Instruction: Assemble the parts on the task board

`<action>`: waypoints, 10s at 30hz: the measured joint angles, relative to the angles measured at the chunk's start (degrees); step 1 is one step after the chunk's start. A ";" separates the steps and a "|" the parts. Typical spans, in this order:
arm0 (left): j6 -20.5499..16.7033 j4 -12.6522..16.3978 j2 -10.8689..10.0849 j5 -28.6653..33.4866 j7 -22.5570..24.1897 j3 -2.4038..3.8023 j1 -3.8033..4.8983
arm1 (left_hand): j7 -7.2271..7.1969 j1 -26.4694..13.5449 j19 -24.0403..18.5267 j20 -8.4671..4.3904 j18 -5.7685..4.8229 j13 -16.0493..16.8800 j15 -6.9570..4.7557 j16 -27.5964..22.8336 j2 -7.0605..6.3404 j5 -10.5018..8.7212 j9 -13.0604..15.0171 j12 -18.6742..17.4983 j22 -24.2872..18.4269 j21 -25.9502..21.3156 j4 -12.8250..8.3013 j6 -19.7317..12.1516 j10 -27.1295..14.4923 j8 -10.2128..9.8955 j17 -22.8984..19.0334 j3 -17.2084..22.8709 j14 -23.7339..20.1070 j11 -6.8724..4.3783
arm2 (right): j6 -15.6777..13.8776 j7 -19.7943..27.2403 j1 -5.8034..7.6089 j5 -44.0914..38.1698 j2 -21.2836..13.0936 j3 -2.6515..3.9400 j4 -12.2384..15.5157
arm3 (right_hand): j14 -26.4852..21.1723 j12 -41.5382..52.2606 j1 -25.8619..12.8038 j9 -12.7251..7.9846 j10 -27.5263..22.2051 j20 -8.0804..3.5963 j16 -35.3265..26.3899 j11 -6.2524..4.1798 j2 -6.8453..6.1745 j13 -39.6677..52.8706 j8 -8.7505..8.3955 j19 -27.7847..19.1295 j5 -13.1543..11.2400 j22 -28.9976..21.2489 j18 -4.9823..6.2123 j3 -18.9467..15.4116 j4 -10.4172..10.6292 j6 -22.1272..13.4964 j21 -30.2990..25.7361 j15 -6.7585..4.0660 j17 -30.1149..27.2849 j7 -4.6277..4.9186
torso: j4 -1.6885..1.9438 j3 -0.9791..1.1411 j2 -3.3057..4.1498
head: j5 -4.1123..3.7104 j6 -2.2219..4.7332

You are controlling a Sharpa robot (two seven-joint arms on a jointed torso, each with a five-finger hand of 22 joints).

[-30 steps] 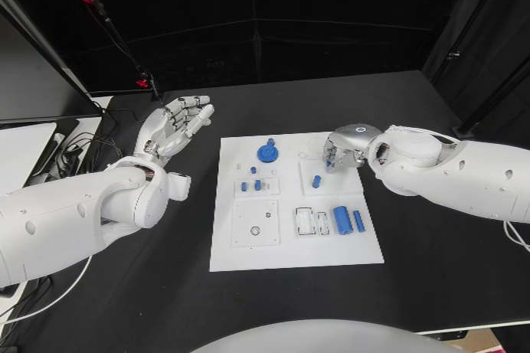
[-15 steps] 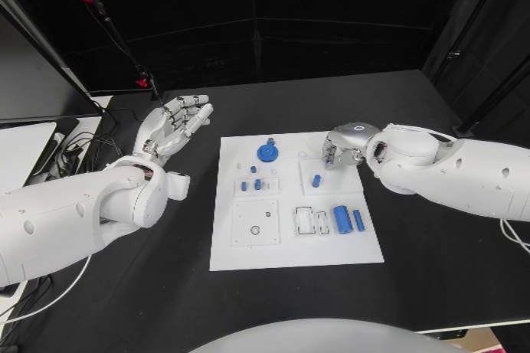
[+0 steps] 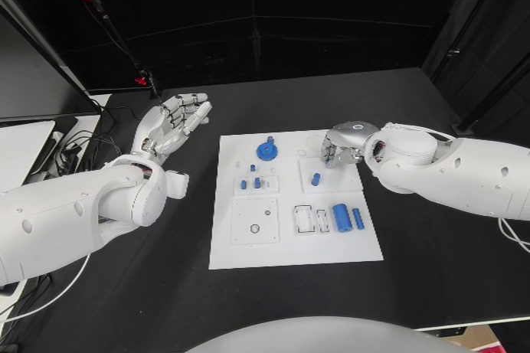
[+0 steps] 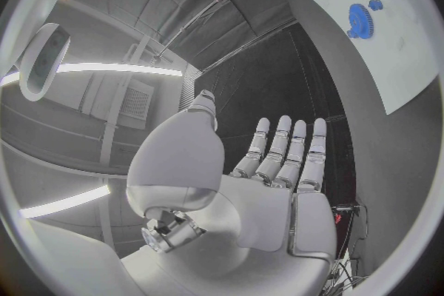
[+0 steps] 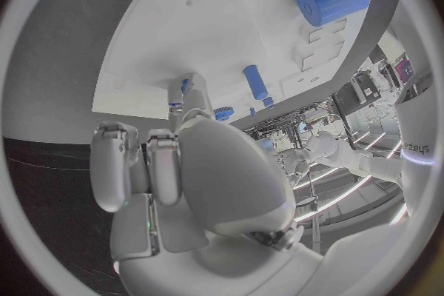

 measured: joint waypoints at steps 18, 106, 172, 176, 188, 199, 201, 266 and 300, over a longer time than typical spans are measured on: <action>0.10 -0.06 -0.06 0.02 0.00 0.00 0.00 | -0.20 0.26 0.00 0.00 0.00 -0.13 0.00 0.25 0.65 0.58 -0.10 0.49 -0.01 0.00 0.00 -0.20 0.00 0.53 -0.49 0.00 0.00 0.00 | -5.38 -0.34 -0.17 -0.21 -2.35 -0.07 3.35 | 0.00 -1.55 0.30 0.00 0.89 0.00 -0.21 0.09 -0.31 0.00 -0.23 0.00 -0.12 0.00 0.00 0.16 0.16 0.58 0.00 0.01 -0.04 0.15 | 0.01 0.01 -0.05 | -0.05 -0.17; 0.44 -1.13 0.75 0.06 0.02 -0.01 -0.19 | -0.20 0.51 -0.01 0.00 0.00 -0.42 0.20 1.12 1.29 1.79 -0.39 1.37 -0.28 -0.01 0.00 -0.61 -0.39 1.38 -1.39 0.00 -0.20 -0.01 | -5.17 -0.18 -5.33 2.36 6.79 -0.03 14.76 | -0.22 -6.02 1.80 -0.84 1.48 0.63 -0.28 1.54 0.15 0.01 -3.21 -0.19 -0.15 0.00 0.00 0.99 0.41 0.05 -0.18 1.04 -0.06 1.73 | -0.12 0.04 -0.03 | 4.64 -5.39; 0.44 -0.83 0.51 0.07 0.02 -0.01 -0.22 | 0.01 0.74 0.61 0.00 -0.01 -0.59 0.20 1.56 1.52 2.00 -0.50 1.76 0.63 0.23 0.00 -0.81 -0.39 1.66 -1.73 0.00 -0.20 -0.01 | -1.61 -0.13 -6.02 2.20 8.44 -0.04 12.92 | -0.02 -6.24 2.03 -0.86 1.07 1.04 -0.49 1.94 -0.09 0.01 -3.53 -0.20 -0.15 0.00 0.00 1.14 0.56 -0.25 -0.69 1.25 -0.03 1.84 | -0.13 0.03 -0.03 | 4.87 -5.37; 0.44 -0.86 0.52 0.07 0.02 -0.01 -0.22 | 0.01 0.74 0.61 0.00 -0.01 -0.59 0.20 1.56 1.52 2.00 -0.50 1.76 0.63 0.23 0.00 -0.81 -0.39 1.66 -1.73 0.00 -0.20 -0.01 | -1.81 0.04 -6.06 2.20 8.54 -0.04 12.92 | -0.02 -6.24 2.03 -0.87 1.07 1.03 -0.48 1.94 -0.09 0.01 -3.53 -0.20 -0.15 0.00 0.00 1.13 0.56 -0.25 -0.69 1.25 -0.02 1.84 | -0.14 0.03 -0.03 | 4.82 -5.37; 0.44 -0.87 0.55 0.08 0.02 -0.01 -0.22 | -0.20 0.49 0.82 -0.20 0.00 -0.65 0.20 2.00 1.77 2.00 -0.56 2.22 0.63 0.23 0.00 -1.02 -0.39 1.96 -1.93 0.00 -0.20 -0.01 | -1.89 0.16 -6.22 2.20 8.73 -0.04 12.60 | -0.02 -6.24 2.03 -0.83 1.07 1.03 -0.44 1.94 -0.09 0.01 -3.54 -0.20 -0.15 0.00 0.00 1.13 0.55 -0.25 -0.68 1.25 0.01 1.83 | -0.15 0.03 -0.03 | 4.73 -5.37; 0.43 -0.83 0.48 0.08 0.02 -0.01 -0.22 | -0.20 0.55 1.02 0.00 -0.01 -0.65 0.20 2.00 1.83 2.00 -0.56 2.22 0.62 0.22 -0.12 -1.02 -0.39 1.95 -1.98 -0.12 -0.20 -0.01 | -1.15 -0.37 -6.37 2.17 8.62 -0.04 12.80 | -0.02 -6.24 2.02 -0.81 1.07 1.03 -0.42 1.93 -0.09 0.01 -3.54 -0.20 -0.15 0.00 0.00 1.13 0.55 -0.27 -0.68 1.25 -0.04 1.81 | -0.14 0.01 -0.03 | 4.75 -5.37; 0.43 -0.83 0.47 0.08 0.02 -0.01 -0.22 | -0.20 0.72 1.02 0.01 -0.01 -0.65 0.20 1.99 2.00 2.00 -0.56 2.21 0.62 0.22 -0.16 -1.02 -0.39 1.95 -2.01 -0.16 -0.20 -0.01 | -1.02 -0.46 -6.38 2.13 8.61 -0.02 12.88 | -0.02 -6.24 2.02 -0.81 1.07 1.03 -0.39 1.93 -0.09 0.01 -3.54 -0.20 -0.15 0.00 0.00 1.26 0.42 -0.28 -0.86 1.25 -0.04 1.81 | -0.14 0.01 -0.03 | 4.75 -5.37; 0.51 -1.01 0.50 0.09 0.02 -0.01 -0.23 | -0.19 0.74 1.02 0.00 -0.01 -0.72 0.20 1.99 1.97 2.00 -0.62 2.21 0.61 0.22 -0.16 -1.02 -0.60 1.95 -2.10 -0.16 -0.20 -0.22 | -0.81 -1.13 -6.58 1.50 8.32 -0.05 13.32 | -0.13 -6.23 -0.49 -0.82 -1.74 1.65 -1.33 3.06 -4.40 -0.02 -6.41 -0.01 -0.15 0.02 0.89 -1.00 0.64 -2.49 -2.22 1.76 -0.14 2.86 | -0.13 0.02 -0.04 | 4.57 -5.37; 0.85 -1.19 0.39 0.10 0.02 -0.01 -0.25 | -0.19 0.53 1.02 0.01 -0.01 -0.77 0.20 2.23 2.17 2.00 -0.66 2.43 0.61 0.22 -0.16 -1.02 -0.81 2.32 -2.31 -0.16 -0.20 -0.01 | -17.82 9.10 -2.78 19.12 -2.20 0.12 18.53 | -0.22 -5.77 -13.67 -0.57 -6.31 3.22 -3.38 4.80 -8.67 0.17 -8.33 -0.08 -0.15 0.01 0.89 6.16 0.46 -7.08 -2.44 3.49 -0.14 5.23 | -0.06 -0.04 -0.13 | 4.25 -5.37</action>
